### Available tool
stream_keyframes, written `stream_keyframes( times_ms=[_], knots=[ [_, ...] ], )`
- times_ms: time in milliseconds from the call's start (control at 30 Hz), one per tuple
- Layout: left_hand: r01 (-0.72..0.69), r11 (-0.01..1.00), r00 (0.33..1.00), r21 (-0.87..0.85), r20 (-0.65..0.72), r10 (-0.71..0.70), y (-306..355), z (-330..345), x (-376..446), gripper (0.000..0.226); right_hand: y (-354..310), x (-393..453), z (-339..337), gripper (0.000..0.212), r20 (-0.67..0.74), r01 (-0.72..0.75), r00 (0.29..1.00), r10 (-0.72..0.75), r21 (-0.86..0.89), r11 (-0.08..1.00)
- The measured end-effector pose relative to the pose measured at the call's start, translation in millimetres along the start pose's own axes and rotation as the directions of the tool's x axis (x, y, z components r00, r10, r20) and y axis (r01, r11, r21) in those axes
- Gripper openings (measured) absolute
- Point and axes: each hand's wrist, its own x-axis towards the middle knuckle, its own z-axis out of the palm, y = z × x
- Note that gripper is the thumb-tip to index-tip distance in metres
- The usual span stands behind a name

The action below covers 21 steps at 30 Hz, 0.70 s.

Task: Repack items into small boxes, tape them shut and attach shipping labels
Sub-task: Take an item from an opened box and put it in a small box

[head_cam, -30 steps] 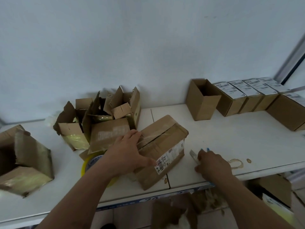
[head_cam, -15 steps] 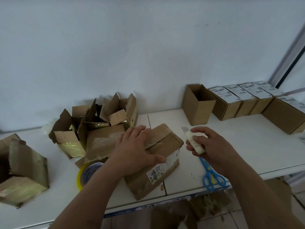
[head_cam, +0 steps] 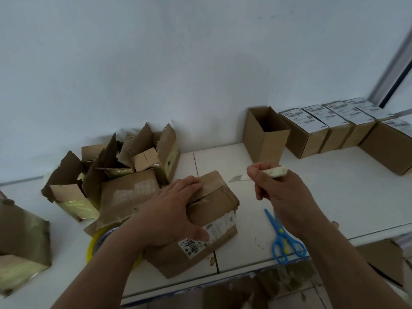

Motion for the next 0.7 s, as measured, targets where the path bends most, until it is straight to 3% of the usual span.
stream_keyframes(
  times_ms=[67,167,700],
  knots=[
    [-0.011,1.0,1.0,0.012,0.004,0.011,0.2,0.2,1.0,0.116,5.9,3.4,3.0,0.007,-0.056,0.034,0.998,-0.036,-0.036,0.999],
    [-0.028,0.999,1.0,0.027,0.0,0.028,-1.0,1.6,1.1,0.116,12.7,7.3,4.8,0.012,-0.067,0.035,0.997,-0.035,-0.001,0.999],
    [0.004,0.999,0.999,0.047,0.032,-0.006,-2.2,4.4,2.6,0.116,17.0,6.9,-2.6,0.021,0.093,0.007,0.996,0.002,-0.099,0.995]
  ],
)
